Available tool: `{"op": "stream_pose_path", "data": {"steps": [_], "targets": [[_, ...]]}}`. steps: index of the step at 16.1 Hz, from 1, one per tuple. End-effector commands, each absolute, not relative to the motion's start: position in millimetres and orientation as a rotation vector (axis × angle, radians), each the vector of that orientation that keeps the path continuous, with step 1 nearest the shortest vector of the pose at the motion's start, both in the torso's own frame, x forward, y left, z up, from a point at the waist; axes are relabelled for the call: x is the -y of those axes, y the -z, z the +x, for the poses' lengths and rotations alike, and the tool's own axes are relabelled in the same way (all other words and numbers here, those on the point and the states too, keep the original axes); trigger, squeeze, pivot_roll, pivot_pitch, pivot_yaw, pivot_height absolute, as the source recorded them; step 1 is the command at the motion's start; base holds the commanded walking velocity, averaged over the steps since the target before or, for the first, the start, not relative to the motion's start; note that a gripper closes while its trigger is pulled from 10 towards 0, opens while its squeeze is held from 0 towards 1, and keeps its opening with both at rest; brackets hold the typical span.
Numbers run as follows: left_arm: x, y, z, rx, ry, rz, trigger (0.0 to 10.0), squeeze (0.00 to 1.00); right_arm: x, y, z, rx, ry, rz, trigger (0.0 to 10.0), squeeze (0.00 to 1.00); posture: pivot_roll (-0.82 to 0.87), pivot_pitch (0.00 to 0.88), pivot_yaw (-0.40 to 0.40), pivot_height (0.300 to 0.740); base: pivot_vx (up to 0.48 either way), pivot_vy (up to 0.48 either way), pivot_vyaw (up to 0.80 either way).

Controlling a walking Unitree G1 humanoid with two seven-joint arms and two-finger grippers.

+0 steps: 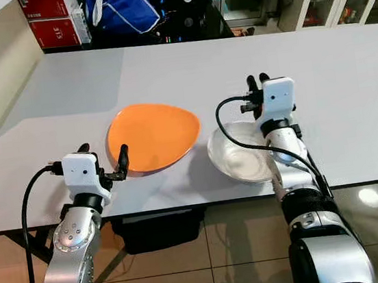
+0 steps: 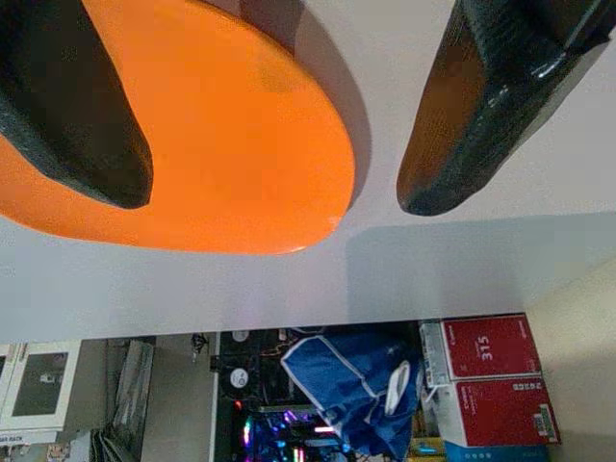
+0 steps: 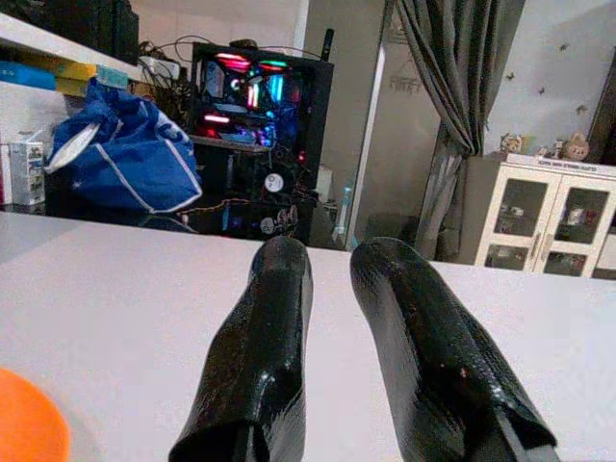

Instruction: Setting the table

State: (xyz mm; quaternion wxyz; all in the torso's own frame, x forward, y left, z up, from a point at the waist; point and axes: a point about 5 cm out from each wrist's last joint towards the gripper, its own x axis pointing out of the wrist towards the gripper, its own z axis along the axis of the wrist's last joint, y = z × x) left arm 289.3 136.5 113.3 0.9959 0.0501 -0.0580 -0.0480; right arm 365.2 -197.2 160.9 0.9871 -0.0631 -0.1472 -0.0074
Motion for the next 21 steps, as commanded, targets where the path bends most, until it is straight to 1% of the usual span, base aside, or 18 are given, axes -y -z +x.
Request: {"op": "stream_pose_path", "data": {"steps": [1,8,21], "targets": [[-133.9,-119.1,290.7,0.136,0.098,0.112,10.0,0.0,195.7,-163.0,368.5,0.283,0.018,-0.125,10.0,0.0,0.08,0.038,-0.002,0.74,0.0,0.0,0.0],[-133.7,-119.0,290.0,0.137,0.088,0.111,10.0,0.0,193.2,-160.4,370.8,0.258,0.002,-0.135,10.0,0.0,0.09,0.035,-0.01,0.74,0.0,0.0,0.0],[-126.0,-117.4,291.5,0.129,0.102,0.097,10.0,0.0,202.6,-160.5,372.8,0.232,0.021,-0.154,10.0,0.0,0.07,0.041,-0.017,0.74,0.0,0.022,0.0]]}}
